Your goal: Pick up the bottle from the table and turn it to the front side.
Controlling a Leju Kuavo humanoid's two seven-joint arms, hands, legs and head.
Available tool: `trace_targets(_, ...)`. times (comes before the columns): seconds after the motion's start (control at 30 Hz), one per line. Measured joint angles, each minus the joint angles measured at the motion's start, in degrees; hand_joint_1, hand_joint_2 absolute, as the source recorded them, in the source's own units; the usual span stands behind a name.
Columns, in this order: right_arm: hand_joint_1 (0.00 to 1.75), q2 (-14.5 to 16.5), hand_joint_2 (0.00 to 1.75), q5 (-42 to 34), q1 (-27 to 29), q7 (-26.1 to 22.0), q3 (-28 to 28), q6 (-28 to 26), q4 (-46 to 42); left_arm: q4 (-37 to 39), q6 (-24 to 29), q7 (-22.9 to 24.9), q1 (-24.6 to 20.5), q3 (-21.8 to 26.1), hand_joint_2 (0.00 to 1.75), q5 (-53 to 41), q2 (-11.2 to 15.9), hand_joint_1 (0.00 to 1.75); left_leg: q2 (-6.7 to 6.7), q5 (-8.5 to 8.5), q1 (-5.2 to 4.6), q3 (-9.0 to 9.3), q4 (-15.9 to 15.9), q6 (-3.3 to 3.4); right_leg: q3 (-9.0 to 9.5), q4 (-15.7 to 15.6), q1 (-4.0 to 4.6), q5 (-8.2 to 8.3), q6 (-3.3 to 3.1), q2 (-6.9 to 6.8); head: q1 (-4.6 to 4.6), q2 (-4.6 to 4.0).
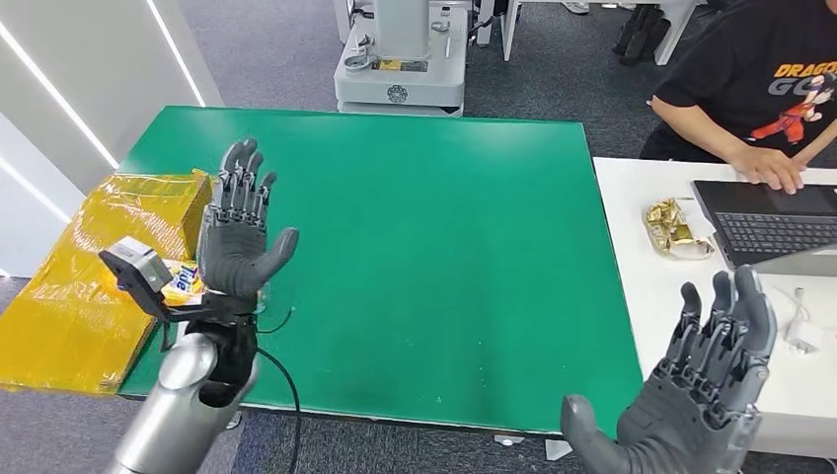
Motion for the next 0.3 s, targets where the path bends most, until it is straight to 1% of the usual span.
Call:
trace_targets(0.03,0.0,-0.07,1.75,0.04,0.01,0.16,0.04,-0.16,0.01,-0.83,0.52,-0.13,0.29,-0.61,1.75,0.77,-1.5,0.0,0.01,-0.01,0.0,0.0,0.0,0.01,-0.01,0.0,0.0,0.0,0.0,0.02,0.0,0.0)
trace_targets(0.1,0.0,-0.16,1.75,0.17,0.01,0.45,0.08,-0.27,0.02,-2.11,0.98,-0.25,0.72,-1.48,1.75,1.9,-3.63,0.0,0.01,-0.01,0.01,0.0,0.0,0.01,-0.01,0.0,0.0,0.0,0.0,0.02,0.01,0.0)
trace_targets(0.27,0.0,-0.26,1.75,1.47,-0.16,1.93,0.36,0.16,0.04,-4.07,1.32,-1.11,2.62,-1.86,1.75,4.25,-7.38,0.0,0.01,0.0,0.04,0.02,-0.06,0.0,-0.03,0.02,0.02,-0.01,-0.01,0.02,-0.01,0.0)
trace_targets(0.3,0.0,-0.26,1.75,1.66,-0.2,2.13,0.41,0.26,0.05,-4.23,1.45,-1.2,2.88,-1.87,1.75,4.16,-7.73,0.0,0.02,0.0,0.04,0.02,-0.06,0.0,-0.03,0.02,0.02,-0.01,-0.02,0.02,0.0,0.0)
